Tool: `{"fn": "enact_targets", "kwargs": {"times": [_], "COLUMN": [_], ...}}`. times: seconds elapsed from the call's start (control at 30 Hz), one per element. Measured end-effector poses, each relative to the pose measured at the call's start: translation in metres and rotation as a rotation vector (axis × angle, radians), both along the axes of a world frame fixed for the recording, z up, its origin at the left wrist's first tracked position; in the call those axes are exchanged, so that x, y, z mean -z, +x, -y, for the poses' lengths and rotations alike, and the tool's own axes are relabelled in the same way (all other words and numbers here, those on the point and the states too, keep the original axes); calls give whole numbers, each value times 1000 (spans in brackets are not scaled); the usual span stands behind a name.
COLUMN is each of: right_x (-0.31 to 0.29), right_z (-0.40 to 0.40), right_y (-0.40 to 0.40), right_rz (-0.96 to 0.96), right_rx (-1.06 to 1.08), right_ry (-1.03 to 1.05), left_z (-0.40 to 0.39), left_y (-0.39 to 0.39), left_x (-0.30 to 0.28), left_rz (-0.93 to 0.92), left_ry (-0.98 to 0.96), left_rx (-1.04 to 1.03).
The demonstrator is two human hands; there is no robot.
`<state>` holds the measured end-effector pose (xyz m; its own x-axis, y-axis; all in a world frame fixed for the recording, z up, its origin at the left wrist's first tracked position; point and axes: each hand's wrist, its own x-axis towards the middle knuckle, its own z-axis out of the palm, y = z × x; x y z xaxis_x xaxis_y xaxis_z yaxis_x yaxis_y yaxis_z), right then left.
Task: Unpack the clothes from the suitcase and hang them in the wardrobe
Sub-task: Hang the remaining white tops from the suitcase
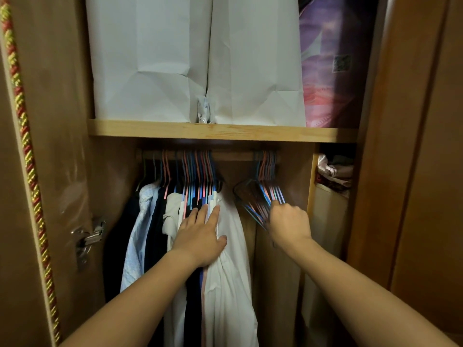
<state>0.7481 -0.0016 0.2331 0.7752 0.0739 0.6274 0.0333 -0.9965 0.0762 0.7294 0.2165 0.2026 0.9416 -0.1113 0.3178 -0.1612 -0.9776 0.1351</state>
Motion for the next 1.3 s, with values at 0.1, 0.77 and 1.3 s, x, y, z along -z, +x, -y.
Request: {"fn": "enact_targets", "kwargs": {"times": [0.1, 0.77, 1.3], "right_x": [-4, 335, 506], "right_z": [-11, 145, 216], "right_y": [-4, -420, -703], "right_rz": [70, -7, -412], "right_rx": [-41, 290, 689], "right_ry": [105, 1294, 2017], "left_z": [-1, 189, 278], "left_y": [0, -116, -417], "left_x": [-5, 241, 459], "left_rz": [-1, 186, -845], "left_ry": [7, -177, 343], "left_rx": [-9, 840, 1396]}}
